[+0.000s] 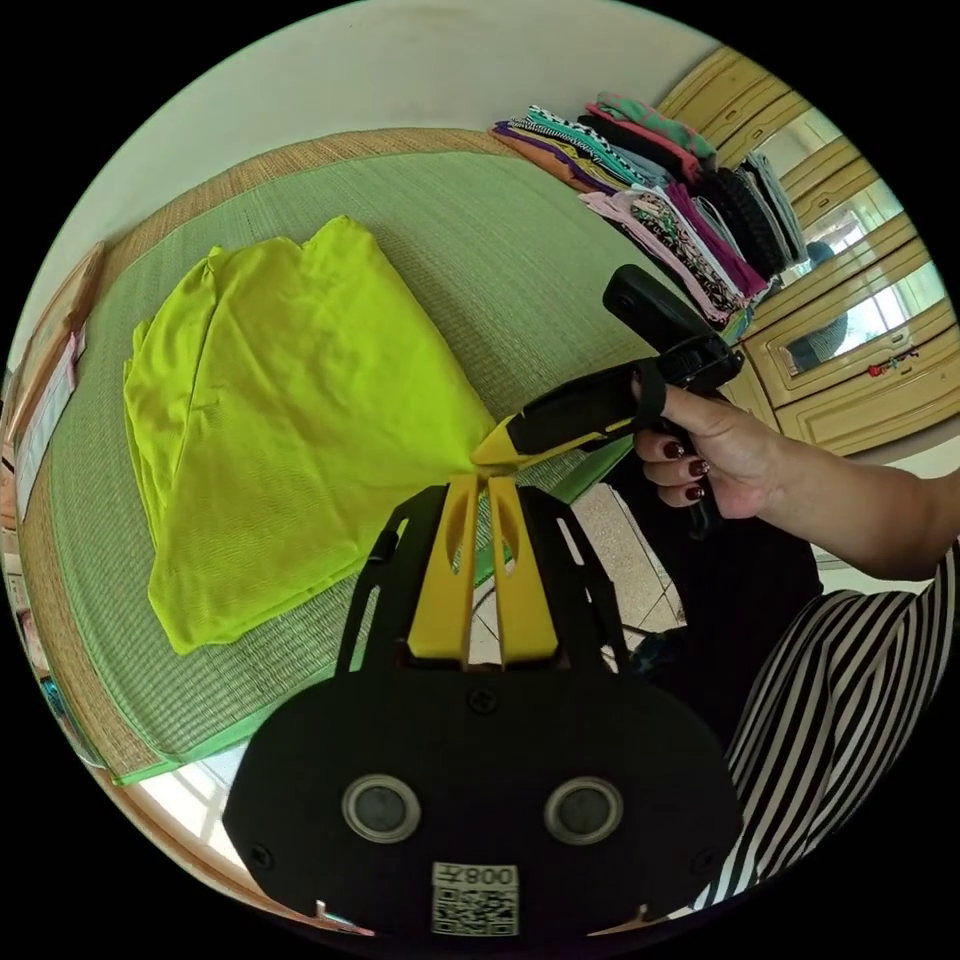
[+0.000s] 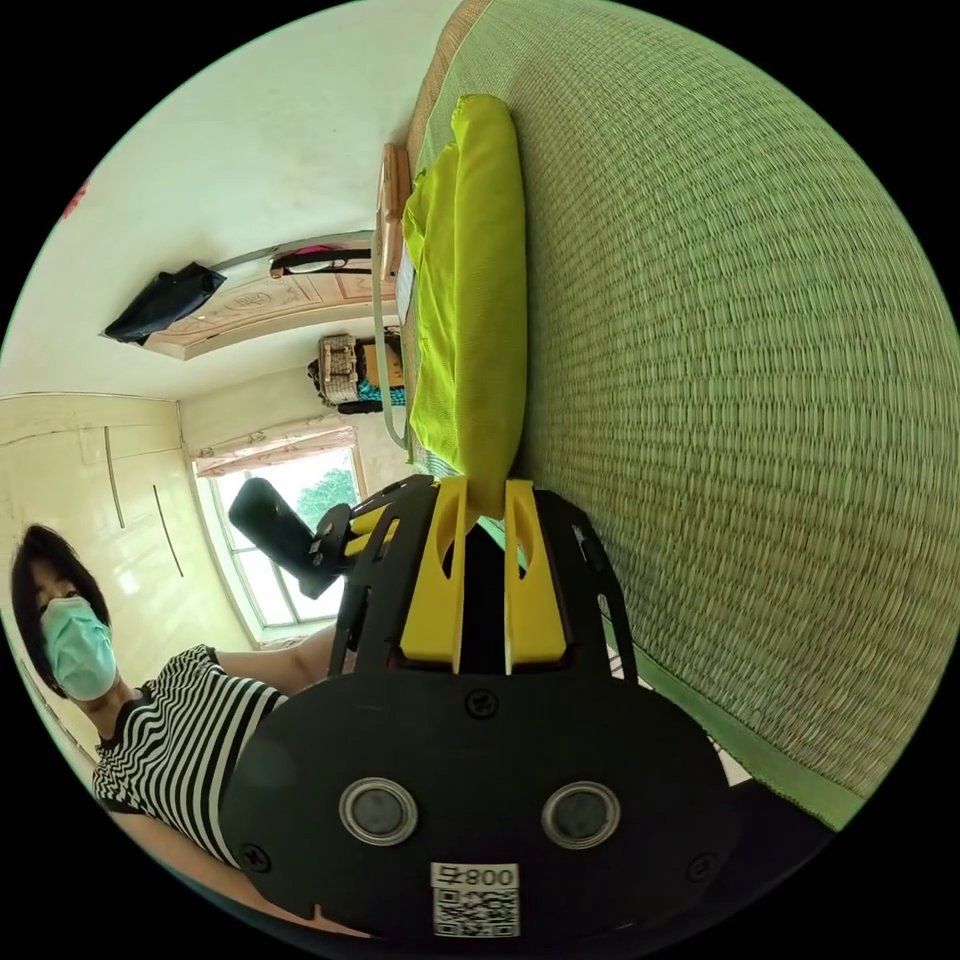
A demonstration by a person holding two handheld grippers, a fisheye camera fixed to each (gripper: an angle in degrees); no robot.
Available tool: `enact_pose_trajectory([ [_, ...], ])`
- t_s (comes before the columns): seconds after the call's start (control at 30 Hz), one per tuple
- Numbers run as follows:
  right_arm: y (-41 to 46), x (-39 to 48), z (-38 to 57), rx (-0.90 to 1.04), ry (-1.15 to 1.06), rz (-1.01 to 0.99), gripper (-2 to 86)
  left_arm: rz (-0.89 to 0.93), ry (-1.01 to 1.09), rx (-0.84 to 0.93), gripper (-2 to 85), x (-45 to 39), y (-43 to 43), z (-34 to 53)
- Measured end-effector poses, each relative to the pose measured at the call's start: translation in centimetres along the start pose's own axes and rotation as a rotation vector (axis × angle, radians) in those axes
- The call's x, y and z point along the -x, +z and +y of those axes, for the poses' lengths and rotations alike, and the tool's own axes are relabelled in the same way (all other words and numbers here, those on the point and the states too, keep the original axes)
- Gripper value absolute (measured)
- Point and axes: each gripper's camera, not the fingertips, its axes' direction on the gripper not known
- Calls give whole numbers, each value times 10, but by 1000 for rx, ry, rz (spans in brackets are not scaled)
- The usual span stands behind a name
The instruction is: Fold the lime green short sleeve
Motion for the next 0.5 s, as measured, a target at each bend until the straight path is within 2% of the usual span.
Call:
enact_pose_trajectory([
  [0.2,-15,2,-3,2,-12,8,34,247,-248,-120,15,85,-55,48],
  [0.37,-21,16,-8,25,-22,-12,29,653,-556,-316,23,182,-94,121],
  [0.5,-26,33,-13,30,-48,-37,27,845,-745,-473,42,230,-112,170],
])
